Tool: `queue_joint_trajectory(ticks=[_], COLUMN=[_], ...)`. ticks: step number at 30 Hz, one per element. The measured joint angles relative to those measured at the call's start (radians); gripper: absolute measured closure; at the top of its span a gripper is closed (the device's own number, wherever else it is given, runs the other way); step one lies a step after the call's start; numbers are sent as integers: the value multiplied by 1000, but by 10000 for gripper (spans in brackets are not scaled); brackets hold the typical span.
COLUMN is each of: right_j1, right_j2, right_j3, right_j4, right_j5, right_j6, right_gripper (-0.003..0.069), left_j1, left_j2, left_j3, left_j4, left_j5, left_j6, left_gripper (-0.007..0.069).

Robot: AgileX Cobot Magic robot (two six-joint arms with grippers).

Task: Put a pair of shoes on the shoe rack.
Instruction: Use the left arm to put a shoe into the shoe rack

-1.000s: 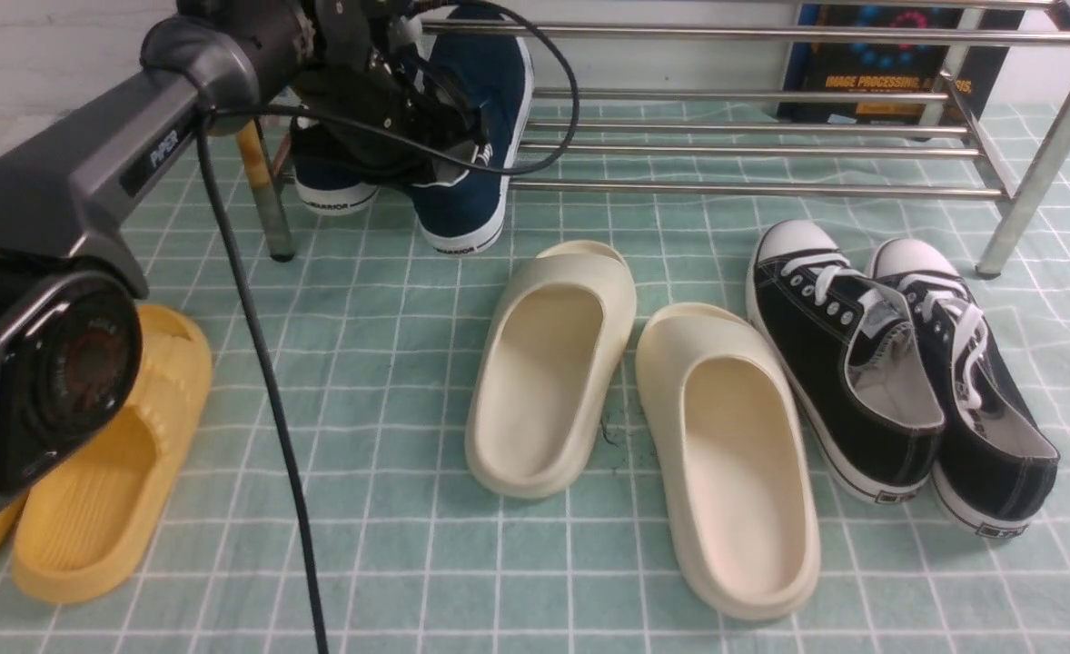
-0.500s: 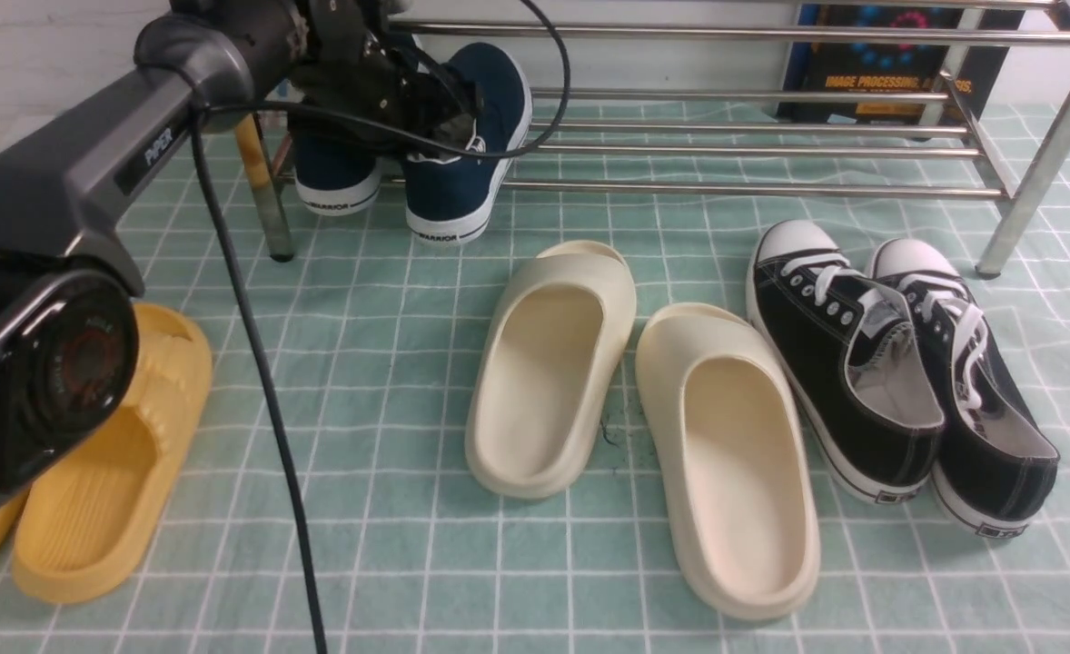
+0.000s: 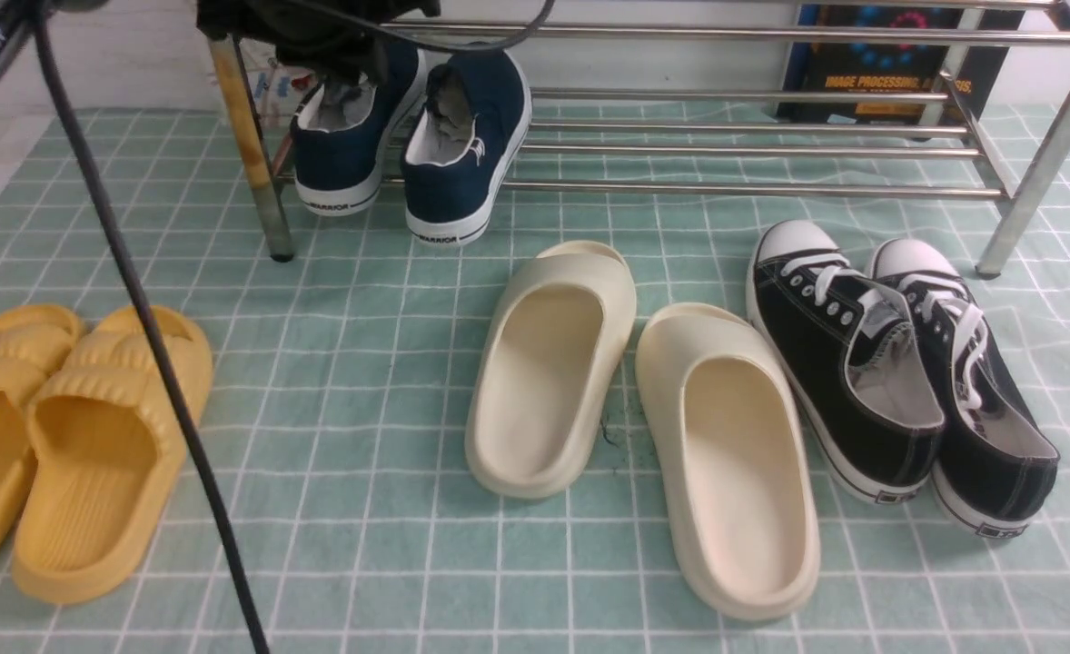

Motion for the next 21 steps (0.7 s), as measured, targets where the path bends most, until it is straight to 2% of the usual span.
queue_joint_trajectory(ticks=[4,7,11,16,21], right_j1=[0,0,0,0,0], right_j2=[0,0,0,0,0], right_j3=[0,0,0,0,0], right_j4=[0,0,0,0,0], right_j5=[0,0,0,0,0], right_j6=[0,0,0,0,0], right_gripper=[412,412,412,412,412], left_j1=[-26,-67,-132,-138,-139], left_j2=[-21,-21,15,44,44], left_j3=[60,158,322,336,336], left_j4=[9,11,17,76,145], left_j5=[122,99,-95,-285,-390], left_j6=[18,33,37,8,-66], left_gripper=[615,638,638,638,638])
